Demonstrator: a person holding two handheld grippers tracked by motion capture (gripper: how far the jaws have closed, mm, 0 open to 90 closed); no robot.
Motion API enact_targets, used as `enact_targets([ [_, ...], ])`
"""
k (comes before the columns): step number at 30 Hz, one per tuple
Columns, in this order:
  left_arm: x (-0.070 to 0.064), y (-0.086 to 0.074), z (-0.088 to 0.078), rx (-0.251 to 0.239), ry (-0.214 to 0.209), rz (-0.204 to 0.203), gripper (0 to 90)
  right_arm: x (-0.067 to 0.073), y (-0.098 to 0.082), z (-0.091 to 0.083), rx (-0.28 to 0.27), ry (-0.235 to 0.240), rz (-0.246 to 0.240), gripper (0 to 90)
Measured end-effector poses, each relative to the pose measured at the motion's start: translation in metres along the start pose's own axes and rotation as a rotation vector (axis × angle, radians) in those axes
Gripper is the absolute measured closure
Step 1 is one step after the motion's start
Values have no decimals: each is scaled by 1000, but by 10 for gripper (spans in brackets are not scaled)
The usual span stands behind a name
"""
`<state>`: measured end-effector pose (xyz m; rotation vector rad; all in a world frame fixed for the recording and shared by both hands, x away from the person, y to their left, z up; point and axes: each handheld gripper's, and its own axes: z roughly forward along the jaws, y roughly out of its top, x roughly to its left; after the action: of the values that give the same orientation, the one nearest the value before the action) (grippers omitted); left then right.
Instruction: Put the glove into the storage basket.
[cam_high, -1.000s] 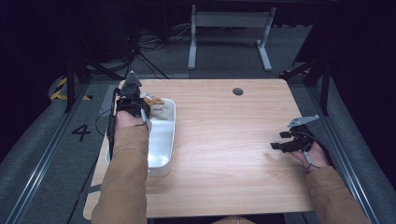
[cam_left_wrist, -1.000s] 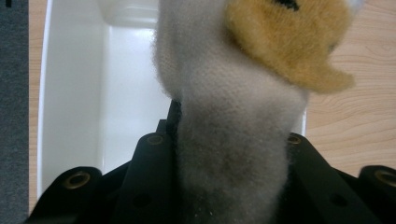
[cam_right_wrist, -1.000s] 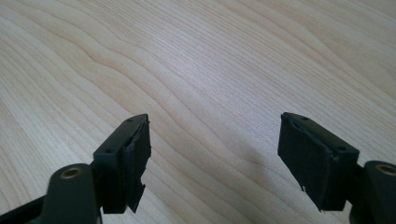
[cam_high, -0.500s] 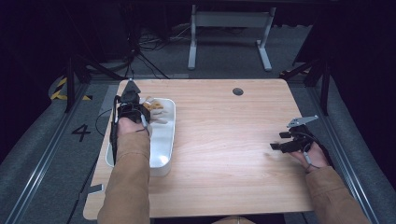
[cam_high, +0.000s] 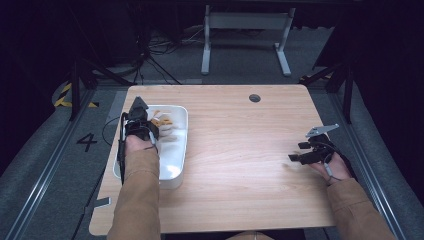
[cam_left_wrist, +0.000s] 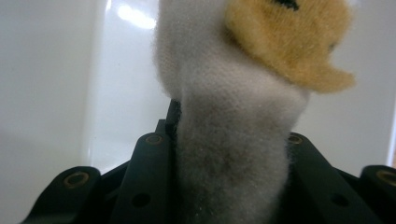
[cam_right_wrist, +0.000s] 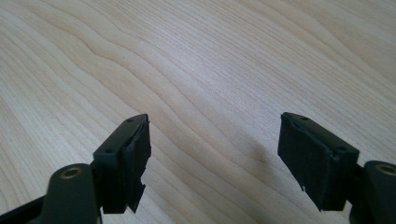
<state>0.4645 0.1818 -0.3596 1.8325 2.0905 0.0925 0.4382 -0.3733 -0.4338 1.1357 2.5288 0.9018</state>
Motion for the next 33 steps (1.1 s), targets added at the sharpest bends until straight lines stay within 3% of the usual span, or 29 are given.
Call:
enact_targets([
  [10,-1,-1,10,11,6,17,698,-2,-1,-1,-7,8,7,257],
  [15,1,-4,18,16,10,1,696,-4,-2,-1,-8,13,16,257],
  [17,3,-5,21,24,18,4,695,-3,-2,0,-4,14,15,257],
  [19,2,-6,25,34,55,21,693,-3,-2,0,0,14,11,257],
  [33,4,-9,36,103,65,34,680,-4,-2,1,4,16,16,257],
])
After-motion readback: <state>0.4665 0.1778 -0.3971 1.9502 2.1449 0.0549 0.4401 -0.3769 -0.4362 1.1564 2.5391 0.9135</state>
